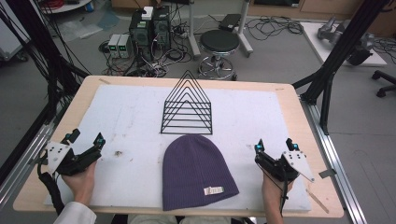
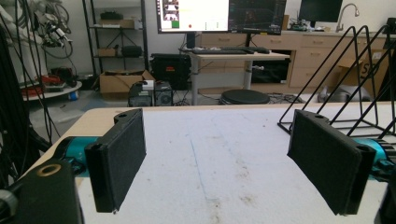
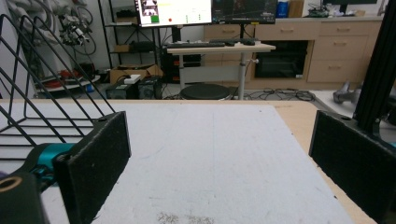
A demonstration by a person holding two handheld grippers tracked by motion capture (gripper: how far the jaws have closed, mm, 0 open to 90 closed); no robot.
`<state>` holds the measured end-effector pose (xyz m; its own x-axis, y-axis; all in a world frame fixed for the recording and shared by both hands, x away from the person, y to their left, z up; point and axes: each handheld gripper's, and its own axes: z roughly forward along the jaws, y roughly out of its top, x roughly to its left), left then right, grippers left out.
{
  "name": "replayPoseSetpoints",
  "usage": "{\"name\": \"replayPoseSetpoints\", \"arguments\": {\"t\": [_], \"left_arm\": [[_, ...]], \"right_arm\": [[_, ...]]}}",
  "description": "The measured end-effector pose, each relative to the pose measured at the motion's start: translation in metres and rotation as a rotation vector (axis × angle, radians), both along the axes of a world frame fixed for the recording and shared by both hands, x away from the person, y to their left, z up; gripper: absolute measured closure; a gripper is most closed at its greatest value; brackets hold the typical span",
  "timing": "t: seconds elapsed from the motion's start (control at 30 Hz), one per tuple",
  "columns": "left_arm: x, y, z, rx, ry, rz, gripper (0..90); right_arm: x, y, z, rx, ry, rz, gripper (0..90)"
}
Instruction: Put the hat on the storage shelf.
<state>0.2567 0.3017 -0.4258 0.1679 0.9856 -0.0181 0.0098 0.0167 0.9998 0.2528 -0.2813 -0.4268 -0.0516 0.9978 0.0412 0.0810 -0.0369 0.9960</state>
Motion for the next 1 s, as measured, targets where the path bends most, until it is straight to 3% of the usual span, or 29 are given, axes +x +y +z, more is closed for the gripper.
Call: {"name": "replayPoseSetpoints", "arguments": {"t": [0.37,0.7,0.9,0.93,1.0], "left_arm": [[-0.001,0.000,-0.001,0.004,0.006,-0.012,19.8],[0.000,0.000,-0.001,-0.003,0.012,-0.028,19.7],[-0.001,-0.001,-0.002,-0.019,0.025,-0.044,19.8],[-0.002,-0.001,-0.001,-0.020,0.025,-0.048,19.8],[-0.003,-0.002,-0.001,-0.021,0.026,-0.057,19.8]], "right_arm": [[-0.004,-0.008,-0.004,0.043,-0.012,-0.030,4.7],[-0.004,-0.006,0.000,0.037,0.006,0.001,4.8],[0.003,-0.001,0.014,0.040,0.059,0.078,4.8],[0.007,0.003,0.020,0.029,0.086,0.117,5.2],[0.011,0.008,0.024,-0.005,0.098,0.149,5.3]]}}
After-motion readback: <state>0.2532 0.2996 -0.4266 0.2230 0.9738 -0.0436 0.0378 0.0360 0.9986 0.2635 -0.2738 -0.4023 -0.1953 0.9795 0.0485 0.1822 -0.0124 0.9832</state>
